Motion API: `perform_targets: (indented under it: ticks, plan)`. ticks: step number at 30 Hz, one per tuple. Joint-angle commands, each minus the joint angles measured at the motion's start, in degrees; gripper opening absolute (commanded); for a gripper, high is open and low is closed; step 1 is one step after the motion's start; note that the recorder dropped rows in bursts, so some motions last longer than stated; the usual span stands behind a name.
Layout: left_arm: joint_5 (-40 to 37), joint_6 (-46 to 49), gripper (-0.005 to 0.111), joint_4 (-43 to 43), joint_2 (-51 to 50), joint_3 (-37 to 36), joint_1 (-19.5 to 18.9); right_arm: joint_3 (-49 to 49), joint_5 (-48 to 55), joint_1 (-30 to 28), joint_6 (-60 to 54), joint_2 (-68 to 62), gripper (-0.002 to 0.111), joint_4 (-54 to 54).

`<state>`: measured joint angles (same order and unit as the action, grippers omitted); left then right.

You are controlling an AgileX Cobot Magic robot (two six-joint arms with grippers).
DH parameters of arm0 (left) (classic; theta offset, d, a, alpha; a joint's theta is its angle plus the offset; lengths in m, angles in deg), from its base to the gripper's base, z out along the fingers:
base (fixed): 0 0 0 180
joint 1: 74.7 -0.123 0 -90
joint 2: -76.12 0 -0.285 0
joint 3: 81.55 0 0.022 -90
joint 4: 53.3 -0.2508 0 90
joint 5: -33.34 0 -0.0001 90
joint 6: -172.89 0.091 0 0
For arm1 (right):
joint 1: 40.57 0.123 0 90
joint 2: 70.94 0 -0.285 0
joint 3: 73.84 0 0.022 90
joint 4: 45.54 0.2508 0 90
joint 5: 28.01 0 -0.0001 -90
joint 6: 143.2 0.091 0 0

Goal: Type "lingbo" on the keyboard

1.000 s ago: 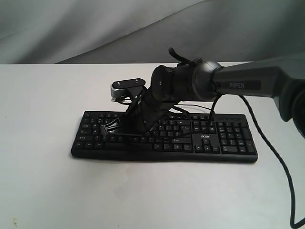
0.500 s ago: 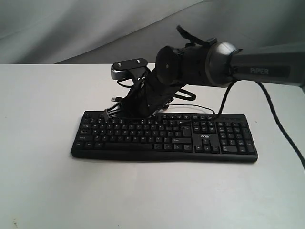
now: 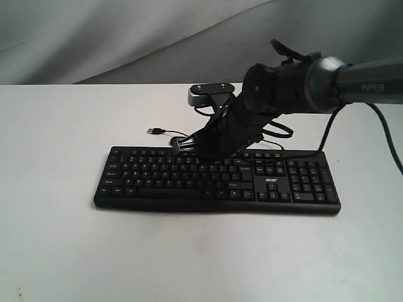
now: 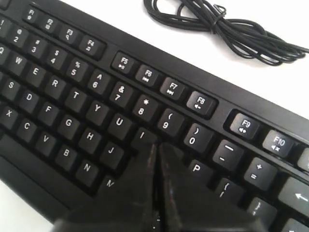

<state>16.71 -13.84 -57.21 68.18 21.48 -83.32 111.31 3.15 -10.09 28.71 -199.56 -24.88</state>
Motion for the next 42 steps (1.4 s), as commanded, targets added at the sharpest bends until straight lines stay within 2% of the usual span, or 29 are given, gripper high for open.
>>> perform_targets:
  ticks: [1, 42]
  plan:
    - [0.26, -0.23, 0.000, 0.46, 0.15, -0.25, -0.11, -0.31, -2.17, -0.25, -3.66, 0.65, 0.000, 3.06]
    - [0.26, -0.23, 0.000, 0.46, 0.15, -0.25, -0.11, -0.31, -3.64, -0.70, -2.37, -1.61, 0.000, 2.90]
